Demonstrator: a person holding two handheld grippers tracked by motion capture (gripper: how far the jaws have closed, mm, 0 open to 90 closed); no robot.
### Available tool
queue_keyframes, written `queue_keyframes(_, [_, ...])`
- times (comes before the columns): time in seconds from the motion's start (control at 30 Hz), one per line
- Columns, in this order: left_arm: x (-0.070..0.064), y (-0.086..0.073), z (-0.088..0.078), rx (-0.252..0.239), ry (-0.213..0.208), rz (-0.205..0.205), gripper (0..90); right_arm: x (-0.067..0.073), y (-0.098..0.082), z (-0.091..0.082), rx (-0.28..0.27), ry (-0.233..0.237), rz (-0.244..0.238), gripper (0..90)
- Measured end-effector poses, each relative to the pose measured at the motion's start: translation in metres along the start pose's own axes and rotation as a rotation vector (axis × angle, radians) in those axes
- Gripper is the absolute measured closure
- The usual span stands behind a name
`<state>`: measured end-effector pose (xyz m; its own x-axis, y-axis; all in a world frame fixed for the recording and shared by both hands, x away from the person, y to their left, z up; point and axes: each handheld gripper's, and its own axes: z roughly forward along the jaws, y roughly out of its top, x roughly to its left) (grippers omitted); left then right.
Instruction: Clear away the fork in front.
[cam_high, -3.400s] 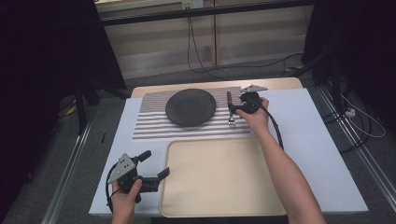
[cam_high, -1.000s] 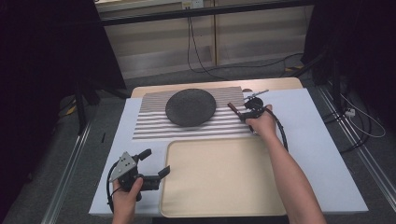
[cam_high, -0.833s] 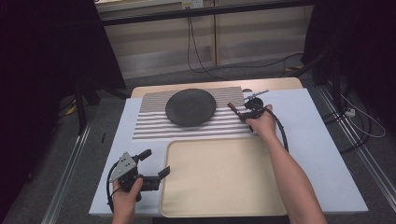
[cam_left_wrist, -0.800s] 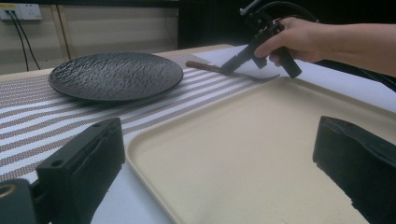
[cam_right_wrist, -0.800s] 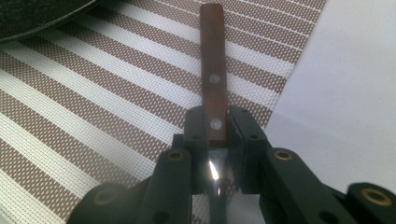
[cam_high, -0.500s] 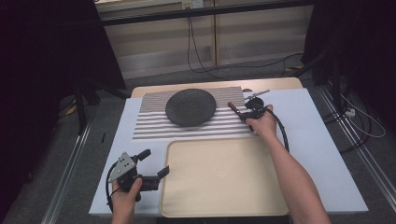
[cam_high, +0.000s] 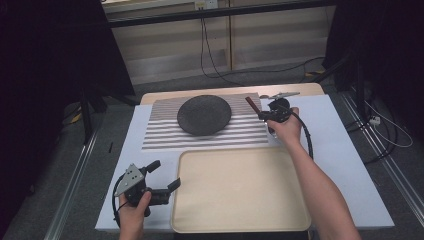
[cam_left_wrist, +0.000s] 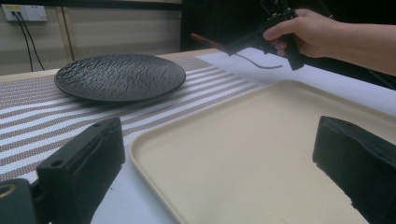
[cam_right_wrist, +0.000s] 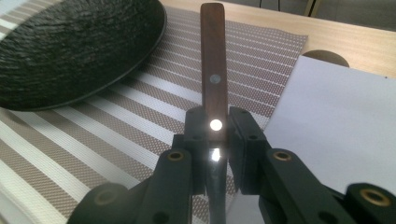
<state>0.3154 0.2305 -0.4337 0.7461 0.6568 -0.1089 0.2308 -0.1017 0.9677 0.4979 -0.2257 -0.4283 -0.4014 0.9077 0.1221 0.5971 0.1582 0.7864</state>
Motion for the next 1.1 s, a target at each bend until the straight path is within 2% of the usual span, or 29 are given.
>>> queue_keyframes(0.07, [0.000,0.000,0.000,0.000,0.001,-0.002,2.6,0.001,0.000,-0.005,-0.011,0.007,-0.009,78.8])
queue_keyframes(0.33, [0.001,0.002,0.002,-0.005,0.003,-0.011,2.6,0.013,-0.006,-0.030,-0.091,0.085,0.012,78.7])
queue_keyframes(0.4, [0.000,0.002,0.004,-0.007,-0.002,-0.013,2.6,0.017,-0.007,-0.038,-0.107,0.097,0.005,78.8])
queue_keyframes(0.57, [-0.001,0.005,0.006,-0.010,-0.004,-0.015,2.6,0.029,-0.019,-0.055,-0.150,0.143,-0.001,78.8])
queue_keyframes(0.7, [-0.001,0.005,0.008,-0.003,-0.004,-0.018,2.6,0.037,-0.026,-0.062,-0.162,0.165,-0.012,78.7])
queue_keyframes(0.77, [-0.002,0.006,0.008,-0.007,-0.005,-0.022,2.6,0.045,-0.032,-0.068,-0.165,0.198,-0.020,78.7])
queue_keyframes(0.9, [-0.003,0.008,0.008,-0.011,-0.001,-0.026,2.6,0.052,-0.037,-0.073,-0.166,0.217,-0.034,78.7])
queue_keyframes(1.1, [-0.008,0.011,0.011,-0.010,-0.012,-0.032,2.6,0.066,-0.048,-0.085,-0.179,0.264,-0.060,78.7])
